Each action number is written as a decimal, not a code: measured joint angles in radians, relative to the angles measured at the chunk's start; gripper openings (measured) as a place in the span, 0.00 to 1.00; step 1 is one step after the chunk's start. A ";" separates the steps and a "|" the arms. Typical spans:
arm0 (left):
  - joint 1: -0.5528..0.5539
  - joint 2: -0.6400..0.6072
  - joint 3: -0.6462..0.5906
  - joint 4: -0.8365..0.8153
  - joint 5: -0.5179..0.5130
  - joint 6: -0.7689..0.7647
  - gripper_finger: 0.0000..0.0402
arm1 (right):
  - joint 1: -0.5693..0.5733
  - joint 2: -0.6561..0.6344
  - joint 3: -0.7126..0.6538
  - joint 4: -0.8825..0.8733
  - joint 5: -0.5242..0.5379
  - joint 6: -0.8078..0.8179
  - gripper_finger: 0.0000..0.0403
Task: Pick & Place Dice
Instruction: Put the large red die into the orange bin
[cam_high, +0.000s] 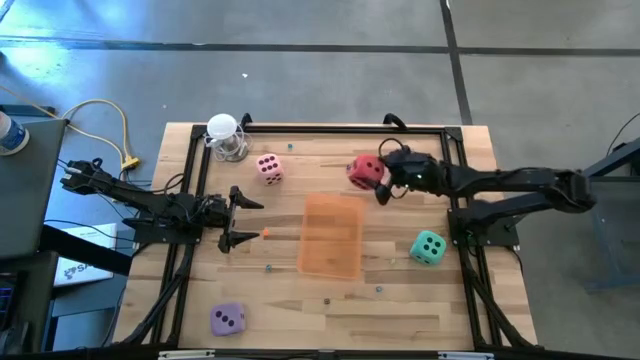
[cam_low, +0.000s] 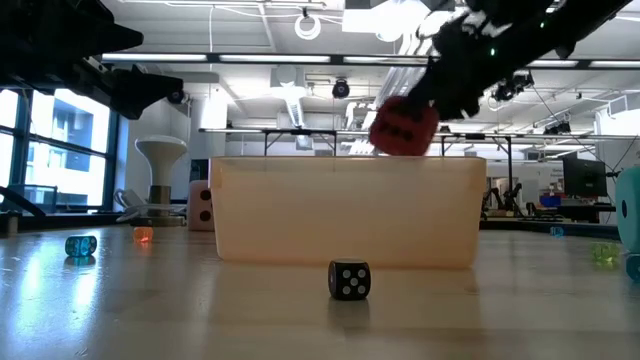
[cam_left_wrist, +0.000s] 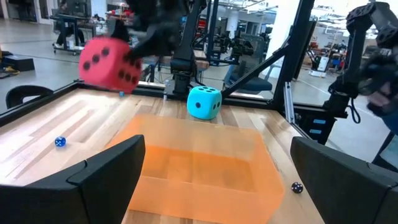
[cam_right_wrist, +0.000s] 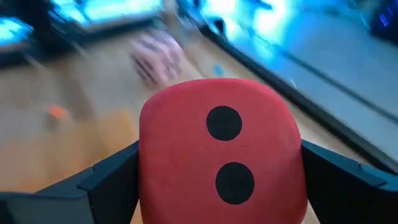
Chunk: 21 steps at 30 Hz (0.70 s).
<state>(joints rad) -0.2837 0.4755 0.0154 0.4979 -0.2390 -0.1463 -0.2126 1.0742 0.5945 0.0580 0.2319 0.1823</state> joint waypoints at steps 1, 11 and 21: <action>0.000 0.000 0.000 0.000 0.000 0.000 0.97 | 0.022 -0.008 0.000 0.021 -0.004 -0.006 0.89; 0.000 0.000 0.000 0.000 0.000 -0.001 0.97 | 0.219 0.064 0.001 0.111 -0.027 -0.021 0.91; 0.000 0.000 0.000 0.000 0.000 -0.004 0.97 | 0.250 0.215 0.001 0.134 -0.025 -0.022 0.90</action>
<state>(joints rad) -0.2840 0.4751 0.0154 0.4984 -0.2390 -0.1505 0.0376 1.2892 0.5957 0.1917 0.2072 0.1606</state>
